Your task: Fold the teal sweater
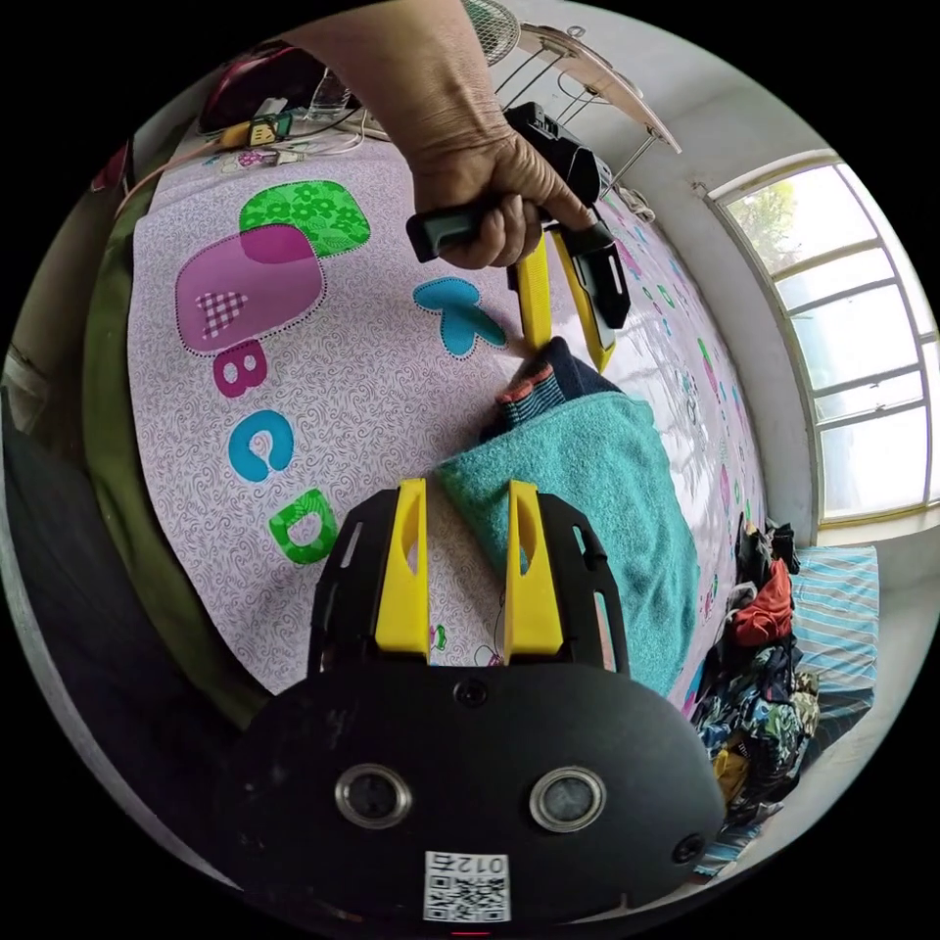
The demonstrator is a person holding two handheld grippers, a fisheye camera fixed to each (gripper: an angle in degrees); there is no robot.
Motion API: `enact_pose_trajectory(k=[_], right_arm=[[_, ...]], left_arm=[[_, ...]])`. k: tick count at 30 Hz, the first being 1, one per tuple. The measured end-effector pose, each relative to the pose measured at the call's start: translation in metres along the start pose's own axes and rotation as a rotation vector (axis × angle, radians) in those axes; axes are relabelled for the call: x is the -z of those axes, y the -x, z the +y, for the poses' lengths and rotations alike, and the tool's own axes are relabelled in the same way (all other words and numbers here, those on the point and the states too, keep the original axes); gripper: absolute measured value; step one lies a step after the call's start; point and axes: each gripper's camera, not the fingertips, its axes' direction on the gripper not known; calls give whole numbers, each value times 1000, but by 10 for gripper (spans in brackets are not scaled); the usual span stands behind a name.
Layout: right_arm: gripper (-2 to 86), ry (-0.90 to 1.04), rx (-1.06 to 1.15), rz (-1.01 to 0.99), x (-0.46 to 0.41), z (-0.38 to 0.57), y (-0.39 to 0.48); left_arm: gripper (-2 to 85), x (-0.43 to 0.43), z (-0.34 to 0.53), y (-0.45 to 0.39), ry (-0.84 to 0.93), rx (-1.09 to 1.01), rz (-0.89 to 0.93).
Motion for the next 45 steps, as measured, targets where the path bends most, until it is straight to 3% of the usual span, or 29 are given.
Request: enact_pose_trajectory(k=[10, 14, 19, 23, 37, 45], right_arm=[[102, 32, -25, 25, -19, 19, 17], [60, 68, -26, 64, -18, 13, 24], [10, 77, -86, -26, 4, 1, 11], [0, 44, -153, -102, 47, -10, -5], [-3, -181, -246, -411, 266, -77, -43], [-3, -329, -415, -506, 404, -106, -133]], left_arm=[[107, 9, -24, 8, 32, -45, 28], [85, 8, -27, 8, 37, -62, -41], [65, 15, -28, 21, 29, -50, 50], [56, 24, -21, 27, -1, -40, 149], [37, 63, 58, 43, -146, 45, 170], [36, 34, 60, -1, -225, 7, 183]])
